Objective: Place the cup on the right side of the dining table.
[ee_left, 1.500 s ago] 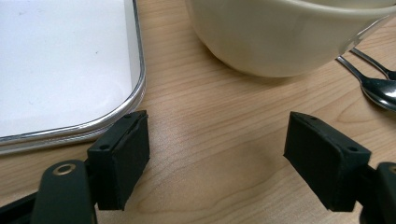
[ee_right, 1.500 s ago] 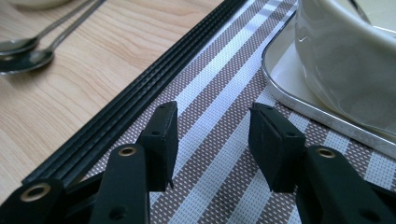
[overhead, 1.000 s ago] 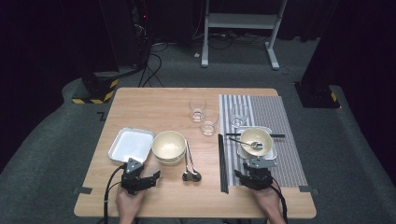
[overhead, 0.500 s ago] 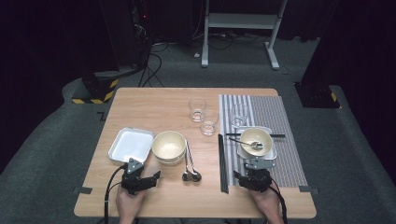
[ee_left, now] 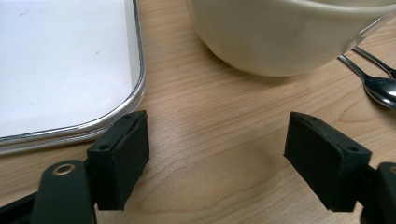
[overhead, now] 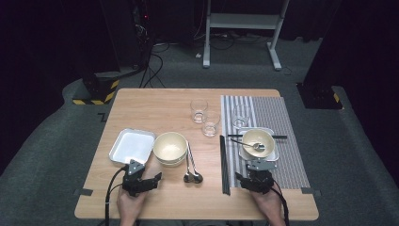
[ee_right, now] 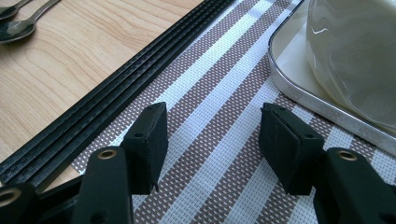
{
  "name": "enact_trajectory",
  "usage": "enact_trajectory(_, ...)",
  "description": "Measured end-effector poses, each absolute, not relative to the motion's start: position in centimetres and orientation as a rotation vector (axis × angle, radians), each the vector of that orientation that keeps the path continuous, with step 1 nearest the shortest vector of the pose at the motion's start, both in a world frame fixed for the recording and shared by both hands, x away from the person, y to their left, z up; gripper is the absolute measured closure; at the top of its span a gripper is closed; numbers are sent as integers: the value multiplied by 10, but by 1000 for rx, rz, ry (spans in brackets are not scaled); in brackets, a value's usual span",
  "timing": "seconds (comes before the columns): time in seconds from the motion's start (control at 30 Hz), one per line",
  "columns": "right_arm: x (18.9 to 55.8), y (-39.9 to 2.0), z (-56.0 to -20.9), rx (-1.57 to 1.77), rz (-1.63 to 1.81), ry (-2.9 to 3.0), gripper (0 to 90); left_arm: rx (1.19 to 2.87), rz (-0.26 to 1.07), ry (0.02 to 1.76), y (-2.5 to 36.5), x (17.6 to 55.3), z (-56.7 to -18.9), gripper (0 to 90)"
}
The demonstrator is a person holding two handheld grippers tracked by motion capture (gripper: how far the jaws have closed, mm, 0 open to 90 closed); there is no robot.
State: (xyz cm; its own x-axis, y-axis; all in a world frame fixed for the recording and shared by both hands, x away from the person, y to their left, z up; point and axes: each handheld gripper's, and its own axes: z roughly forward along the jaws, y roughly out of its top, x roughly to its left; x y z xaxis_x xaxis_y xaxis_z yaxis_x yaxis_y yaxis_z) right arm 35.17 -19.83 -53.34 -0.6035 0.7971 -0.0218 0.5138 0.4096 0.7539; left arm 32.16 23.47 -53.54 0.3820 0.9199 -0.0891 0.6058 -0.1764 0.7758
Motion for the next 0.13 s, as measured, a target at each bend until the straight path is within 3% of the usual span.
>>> enact_trajectory(0.13, 352, -198, -533, 1129, 1026, 2290, 418, 1887, 525, 1317, 235, 322, -535, 222)
